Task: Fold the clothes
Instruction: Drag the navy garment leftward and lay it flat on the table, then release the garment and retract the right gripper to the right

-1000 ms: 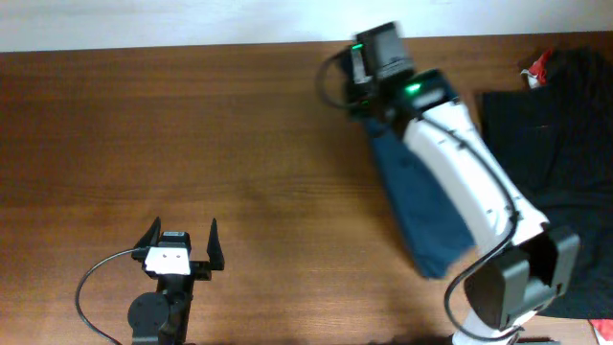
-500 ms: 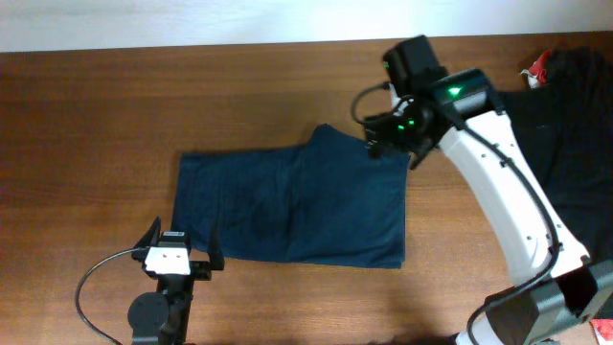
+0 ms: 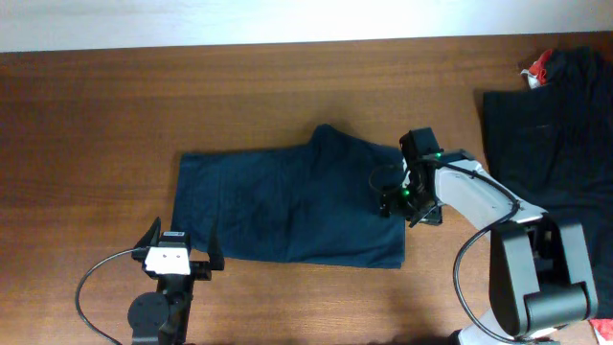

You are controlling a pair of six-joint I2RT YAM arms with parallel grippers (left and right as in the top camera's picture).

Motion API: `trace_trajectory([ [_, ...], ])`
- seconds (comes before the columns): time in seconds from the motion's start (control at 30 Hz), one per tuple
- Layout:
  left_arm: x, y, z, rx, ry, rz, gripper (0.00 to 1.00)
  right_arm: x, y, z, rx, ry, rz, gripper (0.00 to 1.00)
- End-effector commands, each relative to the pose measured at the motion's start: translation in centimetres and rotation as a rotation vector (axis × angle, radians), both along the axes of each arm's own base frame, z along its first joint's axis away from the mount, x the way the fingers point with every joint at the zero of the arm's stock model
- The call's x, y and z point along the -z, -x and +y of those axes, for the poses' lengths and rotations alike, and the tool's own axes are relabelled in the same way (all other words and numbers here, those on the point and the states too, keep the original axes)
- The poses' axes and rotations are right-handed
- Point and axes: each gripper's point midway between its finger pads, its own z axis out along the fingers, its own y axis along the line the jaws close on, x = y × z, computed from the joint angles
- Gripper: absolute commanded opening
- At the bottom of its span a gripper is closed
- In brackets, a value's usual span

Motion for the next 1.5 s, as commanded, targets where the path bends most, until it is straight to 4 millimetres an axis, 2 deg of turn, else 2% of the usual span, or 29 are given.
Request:
trace_trajectory([
  [0.0,0.1,0.0,-0.2,0.008,0.01,0.002,0.99,0.0,0.0,0.1,0.014,-0.009,-0.007,0.64],
  [0.03,0.1,0.0,-0.2,0.007,0.01,0.002,0.99,0.0,-0.1,0.1,0.014,-0.011,-0.009,0.54],
  [0.1,0.1,0.0,-0.2,0.008,0.01,0.002,0.99,0.0,-0.3,0.3,0.029,-0.019,-0.018,0.47],
  [0.2,0.1,0.0,-0.2,0.008,0.011,0.002,0.99,0.4,-0.4,0.5,0.028,-0.029,-0.032,0.51],
  [0.27,0.1,0.0,-0.2,0.008,0.01,0.002,0.99,0.8,-0.4,0.5,0.029,-0.031,-0.041,0.51],
  [0.3,0.1,0.0,-0.2,0.008,0.01,0.002,0.99,0.9,-0.4,0.5,0.031,-0.032,-0.045,0.43],
  [0.37,0.1,0.0,-0.2,0.008,0.011,0.002,0.99,0.9,-0.9,0.6,0.036,-0.036,-0.064,0.19],
  [0.4,0.1,0.0,-0.2,0.008,0.011,0.002,0.99,0.9,-1.1,0.6,0.039,-0.037,-0.072,0.04],
  [0.43,0.1,0.0,-0.2,0.008,0.01,0.002,0.99,0.8,-1.6,0.5,0.042,-0.036,-0.093,0.04],
  [0.53,0.1,0.0,-0.2,0.008,0.011,0.002,0.99,0.4,-3.4,-2.8,0.16,0.039,-0.142,0.04],
  [0.57,0.1,0.0,-0.2,0.008,0.011,0.002,0.99,0.1,-4.0,-5.0,0.227,0.043,-0.149,0.04],
  [0.63,0.1,0.0,-0.2,0.008,0.01,0.002,0.99,-0.1,-4.0,-6.7,0.279,0.041,-0.142,0.04],
  [0.67,0.1,0.0,-0.2,0.008,0.01,0.002,0.99,-0.1,-4.0,-7.1,0.284,0.04,-0.141,0.24],
  [0.7,0.1,0.0,-0.2,0.008,0.011,0.002,0.99,-0.3,-4.1,-7.1,0.281,0.04,-0.14,0.66],
  [0.73,0.1,0.0,-0.2,0.008,0.011,0.002,0.99,-0.9,-4.5,-7.1,0.262,0.043,-0.144,0.99],
  [0.8,0.1,0.0,-0.2,0.008,0.01,0.002,0.99,-4.8,-5.5,-8.7,0.252,0.135,-0.134,0.99],
  [0.83,0.1,0.0,-0.2,0.008,0.01,0.002,0.99,-7.4,-6.3,-9.7,0.259,0.191,-0.145,0.99],
  [0.87,0.1,0.0,-0.2,0.008,0.011,0.002,0.99,-11.1,-7.7,-10.6,0.269,0.237,-0.188,0.99],
  [0.9,0.1,0.0,-0.2,0.008,0.011,0.002,0.99,-13.4,-8.8,-11.2,0.281,0.257,-0.234,0.99],
  [0.93,0.1,0.0,-0.2,0.008,0.01,0.002,0.99,-16.2,-10.1,-12.4,0.311,0.286,-0.3,0.99],
  [1.0,0.1,0.0,-0.2,0.008,0.01,0.002,0.99,-19.6,-11.5,-15.8,0.4,0.313,-0.397,0.99],
  [1.03,0.1,0.0,-0.2,0.008,0.01,0.002,0.99,-20.1,-11.3,-18.7,0.47,0.328,-0.412,0.99],
  [1.1,0.1,0.0,-0.2,0.008,0.01,0.002,0.99,-20.0,-9.6,-23.4,0.586,0.354,-0.388,0.99],
  [1.2,0.1,0.0,-0.2,0.008,0.01,0.002,0.99,-19.9,-7.8,-27.2,0.683,0.371,-0.372,0.99],
  [1.27,0.1,0.0,-0.2,0.008,0.01,0.002,0.99,-19.9,-7.2,-28.3,0.711,0.377,-0.368,0.99],
  [1.37,-0.3,0.0,0.8,-0.047,0.005,-0.015,0.99,-19.9,-7.2,-28.3,0.711,0.377,-0.368,0.99],
  [1.4,-0.3,0.0,-0.6,0.032,0.024,-0.015,0.99,-19.9,-7.2,-28.2,0.71,0.377,-0.368,0.99],
  [1.47,-1.0,2.1,-7.6,0.453,0.111,-0.019,0.99,-19.9,-7.2,-28.2,0.71,0.377,-0.368,0.99],
])
